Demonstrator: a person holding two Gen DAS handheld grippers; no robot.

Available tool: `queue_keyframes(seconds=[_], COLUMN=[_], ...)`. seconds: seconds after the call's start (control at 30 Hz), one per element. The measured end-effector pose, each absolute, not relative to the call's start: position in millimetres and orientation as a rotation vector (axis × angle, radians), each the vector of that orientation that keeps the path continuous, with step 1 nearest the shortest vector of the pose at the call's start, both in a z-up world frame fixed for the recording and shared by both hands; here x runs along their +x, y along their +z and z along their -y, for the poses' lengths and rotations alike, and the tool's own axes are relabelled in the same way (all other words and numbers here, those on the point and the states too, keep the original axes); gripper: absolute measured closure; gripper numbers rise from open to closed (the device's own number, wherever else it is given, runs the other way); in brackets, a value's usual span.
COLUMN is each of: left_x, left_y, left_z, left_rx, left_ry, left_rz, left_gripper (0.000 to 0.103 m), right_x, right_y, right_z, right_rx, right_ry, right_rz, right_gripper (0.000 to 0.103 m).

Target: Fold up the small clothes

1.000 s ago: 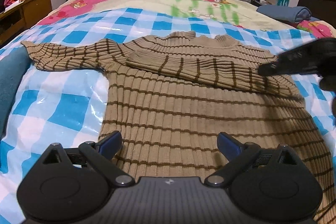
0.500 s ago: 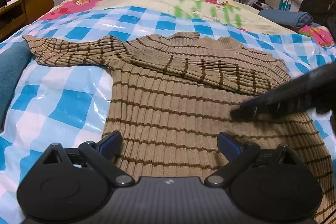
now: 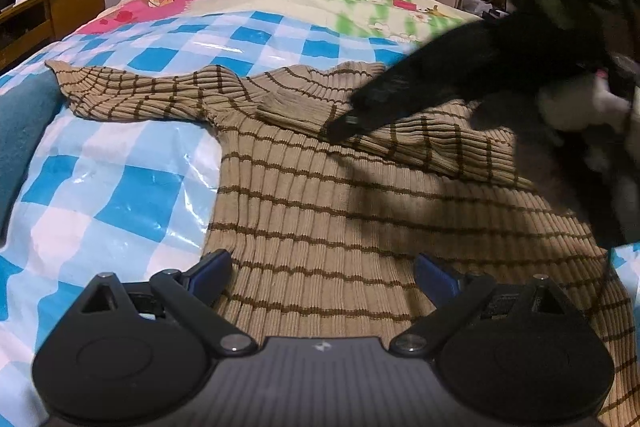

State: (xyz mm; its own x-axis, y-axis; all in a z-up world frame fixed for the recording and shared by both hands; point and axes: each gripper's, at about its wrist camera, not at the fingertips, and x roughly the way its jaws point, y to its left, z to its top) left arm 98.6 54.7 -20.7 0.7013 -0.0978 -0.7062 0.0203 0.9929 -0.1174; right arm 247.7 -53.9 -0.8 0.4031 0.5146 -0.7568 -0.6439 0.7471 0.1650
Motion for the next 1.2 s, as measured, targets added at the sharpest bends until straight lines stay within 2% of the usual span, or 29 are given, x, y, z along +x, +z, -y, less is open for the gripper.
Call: queue_keyframes(seconds=[0.23, 0.27, 0.33, 0.37, 0.5, 0.63, 0.73, 0.8, 0.87, 0.9, 1.03, 1.2], left_x=[101, 101, 100, 99, 98, 97, 96, 95, 96, 95, 95, 98], left_y=[-24, -24, -24, -24, -22, -21, -20, -20, -20, -20, -20, -22], left_z=[-60, -60, -61, -61, -61, -63, -63, -63, -62, -62, -60, -60], left_rx=[-0.139, -0.142, -0.145, -0.145, -0.151, -0.168, -0.172, -0.168, -0.164, -0.161, -0.149, -0.145], left_ry=[-0.076, -0.076, -0.076, -0.076, -0.082, -0.086, -0.090, -0.088, -0.083, -0.081, -0.078, -0.080], left_rz=[-0.797, -0.795, -0.789, -0.786, -0.774, -0.765, -0.762, -0.759, -0.757, -0.757, -0.754, -0.766], left_gripper=[0.001, 0.001, 0.001, 0.001, 0.001, 0.001, 0.001, 0.001, 0.001, 0.001, 0.001, 0.001], right_x=[267, 269, 272, 273, 277, 267, 252, 248, 249, 250, 253, 225], right_y=[-17, -19, -18, -15, 24, 91, 125, 132, 120, 108, 30, 30], right_z=[15, 13, 17, 23, 81, 163, 181, 169, 136, 118, 51, 81], right_rx=[-0.244, -0.240, -0.200, -0.162, 0.033, 0.208, 0.216, 0.204, 0.159, 0.136, 0.082, 0.121], right_ry=[0.736, 0.722, 0.670, 0.653, 0.479, 0.237, 0.184, 0.241, 0.333, 0.384, 0.636, 0.675], right_rz=[-0.917, -0.928, -0.935, -0.934, -0.842, -0.623, -0.491, -0.470, -0.513, -0.545, -0.854, -0.810], right_gripper=[0.075, 0.078, 0.096, 0.096, 0.097, 0.097, 0.097, 0.096, 0.096, 0.093, 0.089, 0.089])
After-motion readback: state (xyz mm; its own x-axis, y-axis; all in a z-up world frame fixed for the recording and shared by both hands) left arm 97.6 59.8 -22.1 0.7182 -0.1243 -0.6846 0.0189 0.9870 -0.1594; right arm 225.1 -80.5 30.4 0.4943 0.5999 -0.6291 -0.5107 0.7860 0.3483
